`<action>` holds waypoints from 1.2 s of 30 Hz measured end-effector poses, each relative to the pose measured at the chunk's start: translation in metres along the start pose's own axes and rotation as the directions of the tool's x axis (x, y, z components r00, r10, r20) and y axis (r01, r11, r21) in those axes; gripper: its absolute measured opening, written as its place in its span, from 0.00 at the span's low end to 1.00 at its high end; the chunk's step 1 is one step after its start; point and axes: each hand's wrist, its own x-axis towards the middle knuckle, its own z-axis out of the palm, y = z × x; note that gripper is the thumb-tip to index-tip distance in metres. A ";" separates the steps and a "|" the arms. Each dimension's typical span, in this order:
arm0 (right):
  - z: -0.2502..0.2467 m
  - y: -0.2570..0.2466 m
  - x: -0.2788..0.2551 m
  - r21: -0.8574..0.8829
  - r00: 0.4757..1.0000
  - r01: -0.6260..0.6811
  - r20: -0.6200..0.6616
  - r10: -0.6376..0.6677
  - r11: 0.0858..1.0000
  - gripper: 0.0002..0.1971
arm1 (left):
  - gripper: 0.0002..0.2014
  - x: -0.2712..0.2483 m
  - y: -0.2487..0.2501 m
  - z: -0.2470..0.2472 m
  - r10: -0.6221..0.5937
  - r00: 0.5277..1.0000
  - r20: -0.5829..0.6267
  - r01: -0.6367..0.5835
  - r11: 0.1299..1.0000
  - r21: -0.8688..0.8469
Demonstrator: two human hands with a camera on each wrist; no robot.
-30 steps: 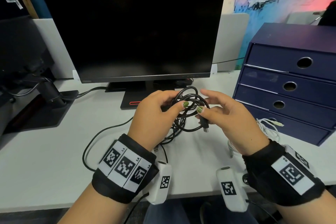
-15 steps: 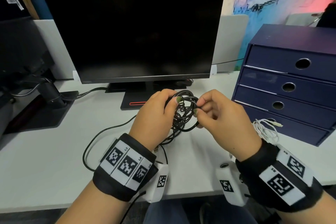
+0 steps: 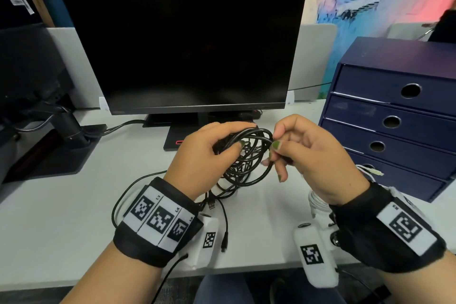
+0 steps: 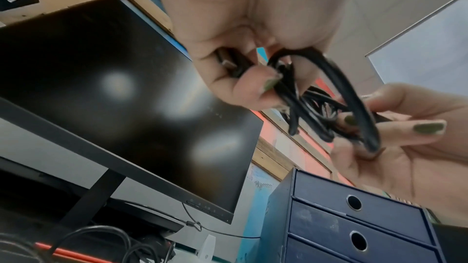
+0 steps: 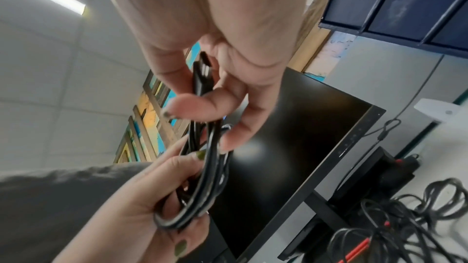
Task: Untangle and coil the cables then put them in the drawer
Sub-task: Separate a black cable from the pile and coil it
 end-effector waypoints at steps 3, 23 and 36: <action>0.000 -0.002 0.001 0.090 0.999 -0.033 0.007 0.033 0.995 0.06 | 0.21 0.001 0.001 -0.004 -0.029 1.000 -0.004 0.028 0.988 -0.155; 0.000 -0.009 0.000 0.329 0.976 -0.167 0.186 0.110 0.930 0.23 | 0.19 -0.001 -0.003 0.000 -0.045 0.995 -0.085 0.001 0.887 -0.462; 0.003 0.012 -0.005 -0.256 0.999 -0.045 -0.010 0.044 0.966 0.15 | 0.08 0.003 -0.008 -0.002 -0.137 0.945 -0.296 -0.007 0.899 -0.439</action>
